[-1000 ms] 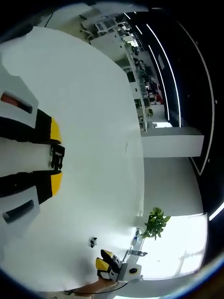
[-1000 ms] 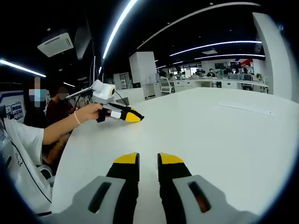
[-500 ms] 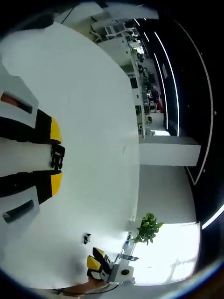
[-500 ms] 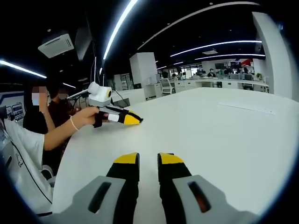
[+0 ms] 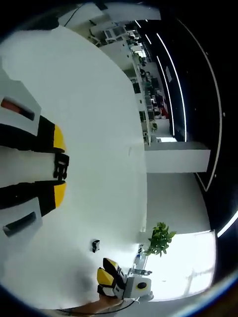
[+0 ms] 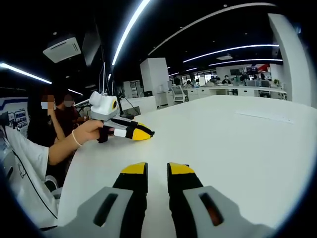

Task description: Snap the two parts of the plastic buckle together until the buckle closes and remains connected.

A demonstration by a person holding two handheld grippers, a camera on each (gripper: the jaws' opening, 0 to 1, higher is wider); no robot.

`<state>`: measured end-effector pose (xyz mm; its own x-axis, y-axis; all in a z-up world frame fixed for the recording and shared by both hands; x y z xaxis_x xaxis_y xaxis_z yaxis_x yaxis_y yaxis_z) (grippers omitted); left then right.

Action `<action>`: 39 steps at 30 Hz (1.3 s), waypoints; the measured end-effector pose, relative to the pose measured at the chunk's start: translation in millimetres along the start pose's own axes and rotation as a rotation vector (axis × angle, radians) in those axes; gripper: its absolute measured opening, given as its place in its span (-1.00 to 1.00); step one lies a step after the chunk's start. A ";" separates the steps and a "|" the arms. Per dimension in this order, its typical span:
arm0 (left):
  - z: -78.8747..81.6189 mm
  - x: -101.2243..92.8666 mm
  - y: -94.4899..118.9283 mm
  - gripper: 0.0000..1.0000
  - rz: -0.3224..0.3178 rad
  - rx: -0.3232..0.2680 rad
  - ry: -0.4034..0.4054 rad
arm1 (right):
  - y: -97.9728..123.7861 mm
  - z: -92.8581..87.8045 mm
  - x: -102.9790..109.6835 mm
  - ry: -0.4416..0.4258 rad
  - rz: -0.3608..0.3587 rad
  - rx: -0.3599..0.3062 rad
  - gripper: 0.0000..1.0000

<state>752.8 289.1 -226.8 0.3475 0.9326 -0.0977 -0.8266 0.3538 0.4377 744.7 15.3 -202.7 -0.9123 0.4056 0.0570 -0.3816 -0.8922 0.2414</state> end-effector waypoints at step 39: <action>10.1 17.4 -2.9 -0.33 -0.301 -0.004 -0.179 | 10.9 -8.1 -13.1 0.029 -0.080 0.071 -0.63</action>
<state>765.7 303.7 -220.8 0.6477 0.7592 -0.0639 -0.6767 0.6118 0.4097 751.2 -1.4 -208.6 -0.8835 0.4685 0.0069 -0.4432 -0.8404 0.3119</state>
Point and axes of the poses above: the point that each gripper's makers call its tool centre point, and the gripper's own axes: y roughly backward along the fingers, x roughly to its left, z roughly out of its top, the point moved 8 cm from there along y, roughly backward along the fingers, and after that the axes turned 4 degrees about y, right-handed, at the moved point
